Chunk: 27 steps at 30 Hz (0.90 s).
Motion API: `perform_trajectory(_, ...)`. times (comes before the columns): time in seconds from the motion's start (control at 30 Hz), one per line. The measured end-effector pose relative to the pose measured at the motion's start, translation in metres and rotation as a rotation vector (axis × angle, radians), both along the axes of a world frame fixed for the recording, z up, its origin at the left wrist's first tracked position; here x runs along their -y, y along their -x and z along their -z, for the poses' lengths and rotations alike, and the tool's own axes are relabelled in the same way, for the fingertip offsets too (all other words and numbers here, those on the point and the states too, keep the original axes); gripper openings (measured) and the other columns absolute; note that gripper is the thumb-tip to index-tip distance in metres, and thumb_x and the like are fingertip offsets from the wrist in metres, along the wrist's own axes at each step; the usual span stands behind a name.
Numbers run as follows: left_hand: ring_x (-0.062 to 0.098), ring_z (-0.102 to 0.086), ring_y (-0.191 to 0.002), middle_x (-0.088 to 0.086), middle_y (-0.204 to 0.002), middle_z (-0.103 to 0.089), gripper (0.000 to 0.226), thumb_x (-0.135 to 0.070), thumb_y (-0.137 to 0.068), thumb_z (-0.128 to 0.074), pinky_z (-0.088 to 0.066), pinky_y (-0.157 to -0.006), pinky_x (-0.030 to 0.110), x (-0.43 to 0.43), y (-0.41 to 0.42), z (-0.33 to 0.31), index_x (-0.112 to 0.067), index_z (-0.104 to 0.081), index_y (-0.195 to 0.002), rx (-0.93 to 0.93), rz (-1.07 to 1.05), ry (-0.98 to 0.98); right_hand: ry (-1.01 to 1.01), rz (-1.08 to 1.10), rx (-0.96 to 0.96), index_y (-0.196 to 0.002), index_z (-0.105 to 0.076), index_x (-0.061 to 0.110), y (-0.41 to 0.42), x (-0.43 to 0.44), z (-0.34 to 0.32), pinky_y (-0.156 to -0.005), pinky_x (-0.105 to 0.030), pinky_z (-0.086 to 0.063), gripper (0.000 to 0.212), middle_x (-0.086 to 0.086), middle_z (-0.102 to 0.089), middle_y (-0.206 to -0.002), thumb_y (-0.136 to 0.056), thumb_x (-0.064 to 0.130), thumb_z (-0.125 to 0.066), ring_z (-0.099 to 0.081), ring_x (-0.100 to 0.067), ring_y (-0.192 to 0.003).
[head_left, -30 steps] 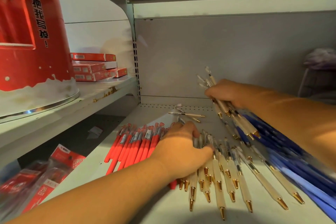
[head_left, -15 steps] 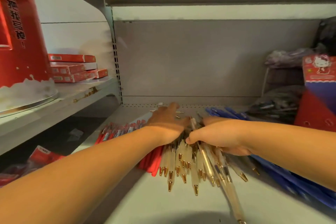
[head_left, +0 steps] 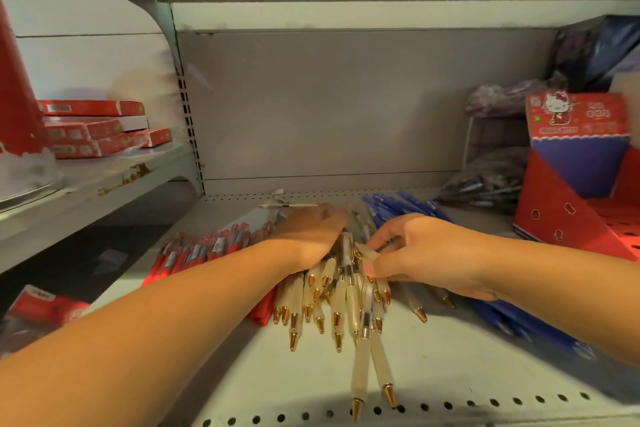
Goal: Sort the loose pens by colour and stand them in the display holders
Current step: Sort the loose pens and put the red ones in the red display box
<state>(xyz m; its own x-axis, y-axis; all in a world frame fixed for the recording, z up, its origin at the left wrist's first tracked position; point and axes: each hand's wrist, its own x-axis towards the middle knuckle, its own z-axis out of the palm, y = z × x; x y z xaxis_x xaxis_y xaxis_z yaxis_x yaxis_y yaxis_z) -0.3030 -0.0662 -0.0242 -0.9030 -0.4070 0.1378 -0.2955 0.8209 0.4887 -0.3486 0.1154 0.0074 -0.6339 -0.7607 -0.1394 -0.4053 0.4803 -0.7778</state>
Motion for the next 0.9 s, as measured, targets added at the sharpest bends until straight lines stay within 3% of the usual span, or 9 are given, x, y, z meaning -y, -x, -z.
perform_trajectory(0.1, 0.012, -0.059, -0.102, -0.003, -0.125, -0.063, 0.064, -0.078, -0.087, -0.032, -0.045, -0.086, 0.030, 0.000, -0.002, 0.001, -0.033, -0.057, -0.125, 0.040, 0.058, 0.001, 0.035, -0.031, -0.001, -0.110, -0.066, 0.017, 0.002, -0.002, 0.001, -0.072, -0.023, -0.057, 0.030, -0.001, -0.076, -0.088, -0.083, 0.026, -0.077, -0.071, -0.009, -0.072)
perform_trajectory(0.2, 0.013, -0.061, -0.093, -0.006, -0.109, -0.062, 0.051, -0.075, -0.082, -0.049, -0.052, -0.084, 0.035, 0.003, 0.001, 0.002, -0.032, -0.058, -0.108, 0.010, 0.045, -0.002, 0.081, -0.049, 0.062, -0.102, -0.074, 0.014, 0.004, -0.002, 0.002, -0.065, -0.019, -0.055, 0.017, -0.003, -0.075, -0.084, -0.086, 0.022, -0.073, -0.067, -0.012, -0.068)
perform_trajectory(0.3, 0.014, -0.054, -0.102, -0.006, -0.117, -0.056, 0.044, -0.073, -0.080, -0.053, -0.047, -0.087, 0.035, 0.007, 0.003, 0.005, -0.036, -0.058, -0.103, -0.032, 0.041, -0.007, 0.129, -0.060, 0.252, -0.101, -0.073, 0.003, 0.009, -0.002, 0.005, -0.064, -0.022, -0.054, 0.019, -0.010, -0.070, -0.079, -0.091, 0.018, -0.067, -0.061, -0.016, -0.069)
perform_trajectory(0.4, 0.015, -0.053, -0.105, -0.006, -0.116, -0.055, 0.036, -0.070, -0.079, -0.058, -0.047, -0.092, 0.036, 0.009, 0.004, 0.008, -0.038, -0.058, -0.096, -0.075, 0.048, -0.052, 0.151, -0.021, 0.304, -0.100, -0.072, 0.000, 0.014, 0.003, 0.005, -0.062, -0.023, -0.054, 0.020, -0.012, -0.066, -0.081, -0.094, 0.017, -0.063, -0.059, -0.017, -0.069)
perform_trajectory(0.53, 0.006, -0.053, -0.101, -0.010, -0.113, -0.056, 0.031, -0.060, -0.084, -0.063, -0.047, -0.084, 0.027, 0.012, 0.003, 0.009, -0.036, -0.060, -0.102, -0.163, 0.089, -0.090, 0.160, 0.026, 0.277, -0.100, -0.072, 0.008, 0.015, 0.011, 0.003, -0.062, -0.021, -0.055, 0.013, -0.009, -0.070, -0.086, -0.092, 0.005, -0.063, -0.066, -0.013, -0.066)
perform_trajectory(0.67, -0.008, -0.047, -0.094, -0.025, -0.105, -0.051, 0.017, -0.046, -0.089, -0.064, -0.036, -0.071, 0.014, 0.011, -0.001, 0.006, -0.042, -0.055, -0.103, -0.230, 0.126, -0.122, 0.156, 0.070, 0.288, -0.095, -0.072, 0.012, 0.016, 0.016, 0.001, -0.066, -0.022, -0.059, 0.014, -0.009, -0.070, -0.099, -0.089, 0.001, -0.065, -0.073, -0.014, -0.071)
perform_trajectory(0.77, -0.008, -0.046, -0.096, -0.024, -0.108, -0.051, 0.017, -0.038, -0.093, -0.060, -0.035, -0.072, 0.014, 0.009, -0.003, 0.007, -0.044, -0.054, -0.108, -0.198, 0.175, -0.139, 0.153, 0.053, 0.256, -0.081, -0.078, 0.013, 0.017, 0.016, 0.001, -0.076, -0.027, -0.061, 0.019, -0.001, -0.075, -0.088, -0.087, -0.001, -0.067, -0.074, -0.015, -0.085)
perform_trajectory(0.83, 0.000, -0.052, -0.101, -0.021, -0.113, -0.057, 0.013, -0.049, -0.092, -0.053, -0.040, -0.080, 0.020, 0.006, -0.004, 0.006, -0.048, -0.057, -0.104, -0.140, 0.189, -0.151, 0.166, 0.040, 0.248, -0.080, -0.079, 0.012, 0.017, 0.014, 0.000, -0.078, -0.027, -0.060, 0.022, 0.001, -0.075, -0.085, -0.087, -0.003, -0.065, -0.073, -0.015, -0.088)
perform_trajectory(0.9, 0.007, -0.056, -0.108, -0.018, -0.117, -0.062, 0.034, -0.070, -0.083, -0.045, -0.045, -0.091, 0.030, 0.003, -0.004, 0.003, -0.050, -0.061, -0.105, -0.095, 0.207, -0.143, 0.174, 0.031, 0.240, -0.088, -0.078, 0.007, 0.018, 0.012, -0.002, -0.075, -0.025, -0.060, 0.021, -0.008, -0.075, -0.092, -0.089, -0.005, -0.060, -0.073, -0.018, -0.086)
